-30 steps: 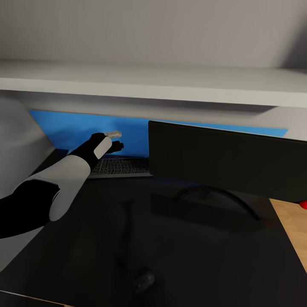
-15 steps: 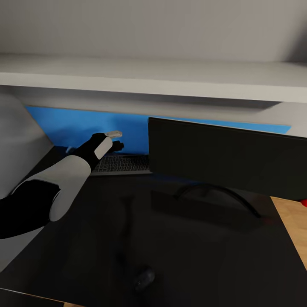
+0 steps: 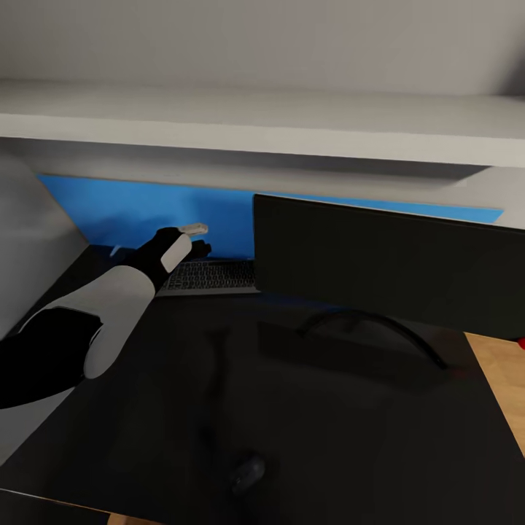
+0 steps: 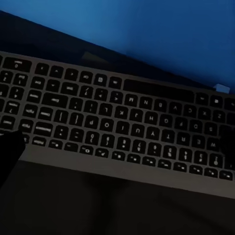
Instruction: In the bedroom, organize the workspace by keeping the computer under the desk, ensuring the monitor is on the desk, placing the keyboard on the desk next to the monitor, placing the mouse on the desk next to the keyboard, moving the folder from the swivel chair onto the desk next to the mouse, stacking the notebook on top of the folder with the pen on top of the notebook, and positioning the swivel chair next to the desk.
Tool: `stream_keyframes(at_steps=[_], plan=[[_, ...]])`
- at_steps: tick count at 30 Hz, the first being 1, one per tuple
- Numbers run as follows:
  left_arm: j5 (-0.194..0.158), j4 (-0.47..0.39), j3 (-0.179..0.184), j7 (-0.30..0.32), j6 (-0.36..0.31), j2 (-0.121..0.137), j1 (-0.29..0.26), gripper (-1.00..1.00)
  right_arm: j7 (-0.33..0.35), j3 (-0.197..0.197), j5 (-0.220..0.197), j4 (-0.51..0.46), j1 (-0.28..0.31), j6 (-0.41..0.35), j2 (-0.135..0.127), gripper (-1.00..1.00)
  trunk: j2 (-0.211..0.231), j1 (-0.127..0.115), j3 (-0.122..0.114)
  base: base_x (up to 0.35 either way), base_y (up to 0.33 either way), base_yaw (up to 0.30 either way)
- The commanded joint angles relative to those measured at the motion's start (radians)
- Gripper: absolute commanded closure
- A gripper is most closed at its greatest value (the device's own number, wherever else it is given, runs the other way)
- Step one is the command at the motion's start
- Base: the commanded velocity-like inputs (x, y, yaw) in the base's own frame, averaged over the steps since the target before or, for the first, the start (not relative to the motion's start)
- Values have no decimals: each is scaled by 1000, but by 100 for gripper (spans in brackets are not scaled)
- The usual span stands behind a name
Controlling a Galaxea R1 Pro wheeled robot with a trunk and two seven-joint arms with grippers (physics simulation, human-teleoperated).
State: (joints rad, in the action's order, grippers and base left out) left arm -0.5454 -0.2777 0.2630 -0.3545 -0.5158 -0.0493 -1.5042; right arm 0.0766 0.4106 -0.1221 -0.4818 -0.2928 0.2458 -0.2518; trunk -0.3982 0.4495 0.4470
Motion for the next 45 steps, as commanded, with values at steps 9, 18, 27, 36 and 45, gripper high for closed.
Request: stream_keyframes(at_steps=[9, 18, 27, 36, 45], plan=[[40, 2, 27, -11, 15, 2, -1, -100, 2, 5, -10, -1, 0, 1, 0, -100, -2, 1, 16, 0, 0, 0], [51, 0, 20, -3, 19, 2, -1, -100, 2, 5, -10, 0, 0, 1, 0, -100, -2, 1, 30, 0, 0, 0], [53, -2, 9, 11, 19, 4, -1, -100, 0, 6, -12, -4, 0, 1, 0, -100, -2, 1, 45, 0, 0, 0], [52, -2, 4, 10, 18, 12, -7, -100, -6, 4, -16, -12, 0, 2, 2, -100, -2, 1, 59, 0, 0, 0], [57, -2, 1, -23, 16, 7, -10, -100, -6, 4, -16, -12, 0, 3, 6, -100, -2, 1, 73, 0, 0, 0]])
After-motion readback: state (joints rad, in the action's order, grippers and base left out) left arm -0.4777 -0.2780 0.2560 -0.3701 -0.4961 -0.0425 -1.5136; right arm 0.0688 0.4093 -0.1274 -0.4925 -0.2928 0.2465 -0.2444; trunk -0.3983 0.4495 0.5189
